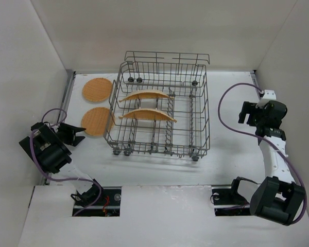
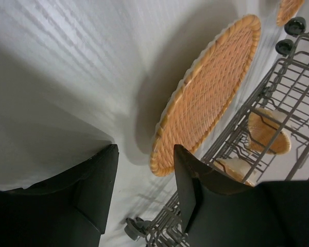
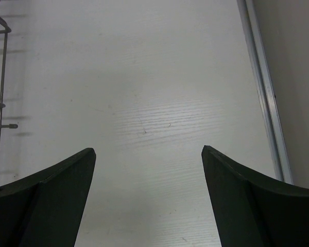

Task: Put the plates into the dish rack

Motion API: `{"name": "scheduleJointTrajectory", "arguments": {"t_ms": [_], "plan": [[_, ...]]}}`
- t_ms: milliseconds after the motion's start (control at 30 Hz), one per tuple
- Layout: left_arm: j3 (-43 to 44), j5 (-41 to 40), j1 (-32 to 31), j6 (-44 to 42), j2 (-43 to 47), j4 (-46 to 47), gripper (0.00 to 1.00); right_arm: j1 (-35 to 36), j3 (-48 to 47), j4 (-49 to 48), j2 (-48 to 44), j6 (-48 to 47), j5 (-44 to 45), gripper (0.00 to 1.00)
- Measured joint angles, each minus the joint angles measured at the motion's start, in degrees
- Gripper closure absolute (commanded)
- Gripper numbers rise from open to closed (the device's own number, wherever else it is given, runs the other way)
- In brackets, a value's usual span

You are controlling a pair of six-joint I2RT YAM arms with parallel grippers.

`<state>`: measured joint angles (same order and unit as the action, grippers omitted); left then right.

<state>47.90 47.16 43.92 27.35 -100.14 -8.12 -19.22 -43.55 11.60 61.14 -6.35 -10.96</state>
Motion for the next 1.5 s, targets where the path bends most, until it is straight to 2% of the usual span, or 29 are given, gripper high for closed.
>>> {"name": "scheduleJointTrajectory", "arguments": {"t_ms": [167, 333, 533, 933, 1167, 1500], "plan": [[3.0, 2.5, -0.7, 2.4, -4.0, 1.6, 0.58, -0.6, -1.0, 1.4, 0.8, 0.0, 0.0, 0.10], [5.1, 4.1, -1.8, 4.3, -7.3, 3.3, 0.68, -1.1, -1.1, 2.9, 1.3, -0.1, 0.1, 0.10], [5.4, 5.5, -3.5, 6.2, -9.4, 6.1, 0.74, -1.5, -2.4, 4.8, 1.6, -0.5, 0.1, 0.11], [3.7, 7.0, -3.8, 7.3, -10.4, 12.0, 0.98, -1.8, -4.0, 6.1, 1.6, -1.4, 0.2, 0.11], [-2.0, 3.8, -0.2, 7.2, -2.6, 12.7, 1.00, -1.8, -3.9, 5.9, 1.6, -1.4, 0.2, 0.10], [-6.2, -2.6, 0.8, 6.3, 17.6, 12.5, 1.00, -1.8, 2.1, 2.4, 0.4, -1.4, -0.1, 0.10]]}}
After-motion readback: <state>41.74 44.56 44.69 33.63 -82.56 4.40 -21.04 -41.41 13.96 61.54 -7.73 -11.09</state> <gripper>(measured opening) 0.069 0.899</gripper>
